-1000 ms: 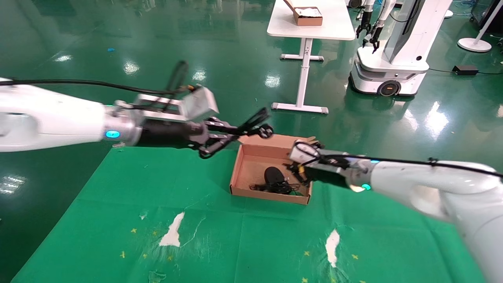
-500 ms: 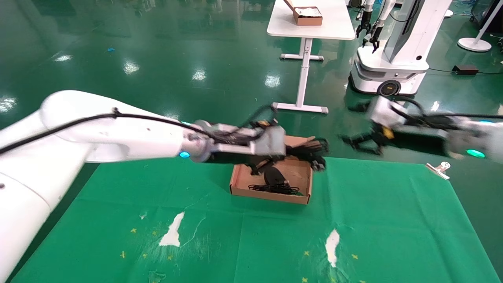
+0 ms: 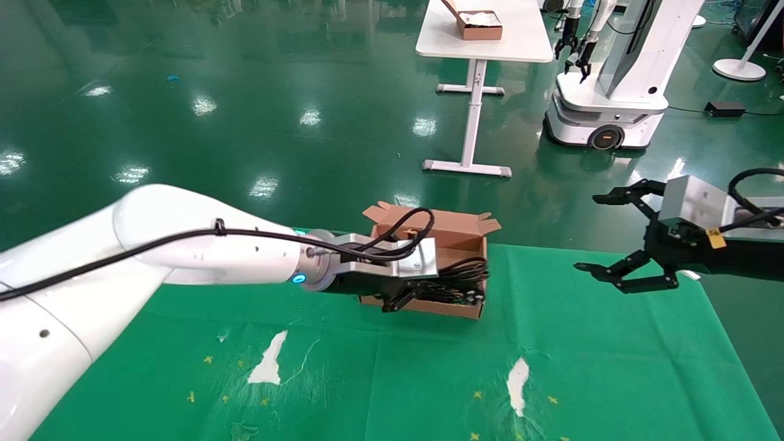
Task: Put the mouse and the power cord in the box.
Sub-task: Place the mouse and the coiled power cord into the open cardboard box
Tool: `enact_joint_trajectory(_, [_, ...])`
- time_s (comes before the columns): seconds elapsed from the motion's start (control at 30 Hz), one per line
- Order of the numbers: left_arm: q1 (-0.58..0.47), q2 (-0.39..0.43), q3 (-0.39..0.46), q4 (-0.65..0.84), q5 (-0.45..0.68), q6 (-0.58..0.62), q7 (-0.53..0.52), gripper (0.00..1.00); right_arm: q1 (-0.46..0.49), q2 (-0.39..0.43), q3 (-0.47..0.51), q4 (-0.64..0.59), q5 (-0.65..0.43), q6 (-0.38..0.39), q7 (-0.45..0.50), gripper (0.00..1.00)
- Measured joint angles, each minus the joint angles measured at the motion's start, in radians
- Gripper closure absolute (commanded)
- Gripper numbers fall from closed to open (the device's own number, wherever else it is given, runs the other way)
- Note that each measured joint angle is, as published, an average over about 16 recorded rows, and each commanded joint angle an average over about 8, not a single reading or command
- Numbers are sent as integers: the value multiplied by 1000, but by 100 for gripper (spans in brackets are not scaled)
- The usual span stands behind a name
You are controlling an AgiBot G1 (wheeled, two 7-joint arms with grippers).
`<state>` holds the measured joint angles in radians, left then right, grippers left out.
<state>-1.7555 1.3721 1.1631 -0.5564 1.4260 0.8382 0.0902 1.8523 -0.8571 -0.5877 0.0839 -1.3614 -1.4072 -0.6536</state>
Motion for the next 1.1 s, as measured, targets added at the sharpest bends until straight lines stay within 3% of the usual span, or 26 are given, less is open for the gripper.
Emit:
enact_joint_trajectory(0.23, [7, 2, 90, -31, -6, -88, -93, 100, -1, 18, -11, 56, -14, -50, 50, 0])
enact_joint_trajectory(0.47, [18, 5, 167, -74, -14, -188, -113, 97, -17, 39, -23, 135, -34, -34, 113, 0])
enact_joint_trajectory(0.73, [28, 7, 237, -91, -31, -285, -124, 1, -64, 49, -25, 268, -45, 59, 200, 0])
enact_joint_trajectory(1.1, [26, 7, 295, -100, -61, -341, -145, 0, -138, 41, -17, 529, -32, 160, 338, 0])
